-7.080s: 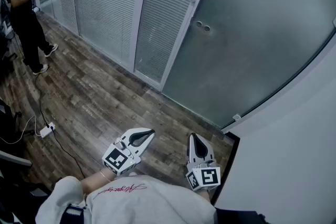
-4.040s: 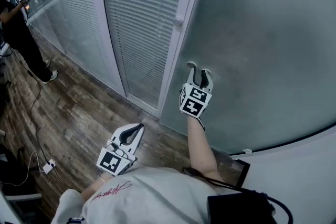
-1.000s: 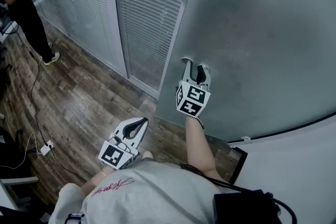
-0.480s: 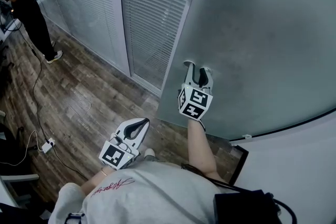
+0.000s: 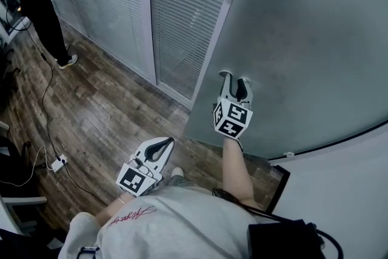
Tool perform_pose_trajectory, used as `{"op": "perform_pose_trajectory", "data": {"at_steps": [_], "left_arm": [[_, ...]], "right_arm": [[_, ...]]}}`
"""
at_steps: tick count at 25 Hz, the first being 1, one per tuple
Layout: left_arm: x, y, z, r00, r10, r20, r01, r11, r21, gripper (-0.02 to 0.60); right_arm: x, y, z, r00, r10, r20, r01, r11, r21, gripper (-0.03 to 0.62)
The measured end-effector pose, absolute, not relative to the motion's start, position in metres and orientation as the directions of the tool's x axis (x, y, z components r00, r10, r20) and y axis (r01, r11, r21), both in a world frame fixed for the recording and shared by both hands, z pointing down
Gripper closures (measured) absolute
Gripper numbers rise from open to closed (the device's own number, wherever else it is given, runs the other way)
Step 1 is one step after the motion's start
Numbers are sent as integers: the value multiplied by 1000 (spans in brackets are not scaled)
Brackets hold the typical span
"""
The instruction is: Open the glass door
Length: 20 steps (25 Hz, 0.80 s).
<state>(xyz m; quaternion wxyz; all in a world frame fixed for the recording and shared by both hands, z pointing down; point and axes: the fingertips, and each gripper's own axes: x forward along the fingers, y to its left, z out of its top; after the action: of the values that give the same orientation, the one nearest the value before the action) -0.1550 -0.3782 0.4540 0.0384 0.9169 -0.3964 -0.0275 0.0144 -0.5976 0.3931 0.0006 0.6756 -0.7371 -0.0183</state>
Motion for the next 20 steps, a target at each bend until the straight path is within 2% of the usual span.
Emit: {"op": "perform_pose_trajectory", "data": {"at_steps": [20], "left_arm": [[-188,-302,459,701,-713,-21,-708,-699,104,563]], "right_arm": [[5,-536,394,-98,-995,-15,-994,97,43,465]]}}
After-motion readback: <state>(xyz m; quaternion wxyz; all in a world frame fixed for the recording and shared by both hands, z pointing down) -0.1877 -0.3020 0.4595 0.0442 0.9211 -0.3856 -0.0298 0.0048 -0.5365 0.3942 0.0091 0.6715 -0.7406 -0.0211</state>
